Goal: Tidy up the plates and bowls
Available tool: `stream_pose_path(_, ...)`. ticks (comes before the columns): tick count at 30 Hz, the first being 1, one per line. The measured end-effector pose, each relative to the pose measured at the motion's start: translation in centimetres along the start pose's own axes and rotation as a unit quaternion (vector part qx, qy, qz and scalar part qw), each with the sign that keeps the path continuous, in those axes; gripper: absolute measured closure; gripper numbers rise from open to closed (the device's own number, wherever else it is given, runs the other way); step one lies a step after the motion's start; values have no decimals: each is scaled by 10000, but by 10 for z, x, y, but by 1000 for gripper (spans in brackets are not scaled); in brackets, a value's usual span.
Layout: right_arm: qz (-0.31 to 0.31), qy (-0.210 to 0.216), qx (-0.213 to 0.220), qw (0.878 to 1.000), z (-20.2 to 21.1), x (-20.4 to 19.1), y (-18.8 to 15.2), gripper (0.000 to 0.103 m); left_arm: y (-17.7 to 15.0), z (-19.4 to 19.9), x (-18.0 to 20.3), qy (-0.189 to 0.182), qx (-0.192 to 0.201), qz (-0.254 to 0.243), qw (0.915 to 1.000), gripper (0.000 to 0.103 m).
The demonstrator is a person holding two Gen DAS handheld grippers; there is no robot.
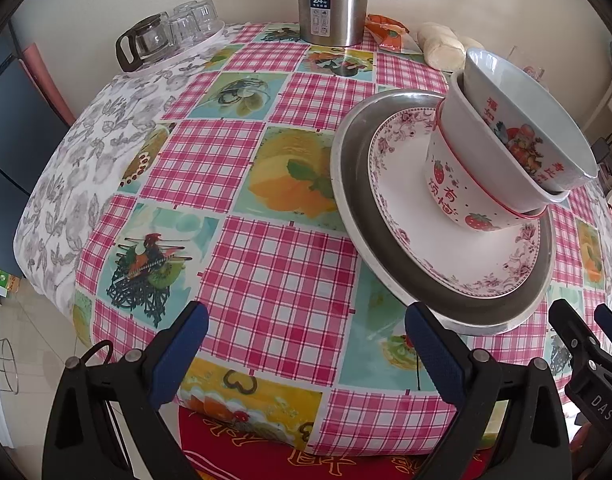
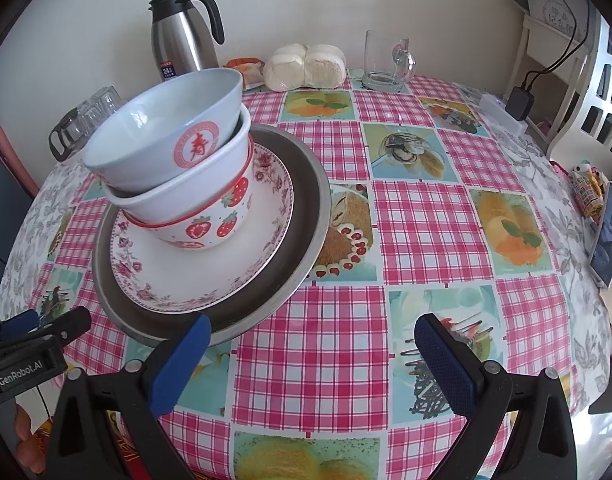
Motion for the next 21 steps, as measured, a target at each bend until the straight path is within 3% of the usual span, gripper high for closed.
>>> stream_pose_path(21, -31, -15, -100, 9999, -6, 1, 0, 0, 0, -2, -1, -1, -25, 8, 10000, 4)
Point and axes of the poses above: each gripper's, at about its wrist camera, not at the fingertips, and z roughly against the way its jaws point, x to its right, y to its top, the point moved 1 cm from there along -z, roughly the way its jaws point, and after that the axes turned 3 degrees about -x, right-handed, at the moved point
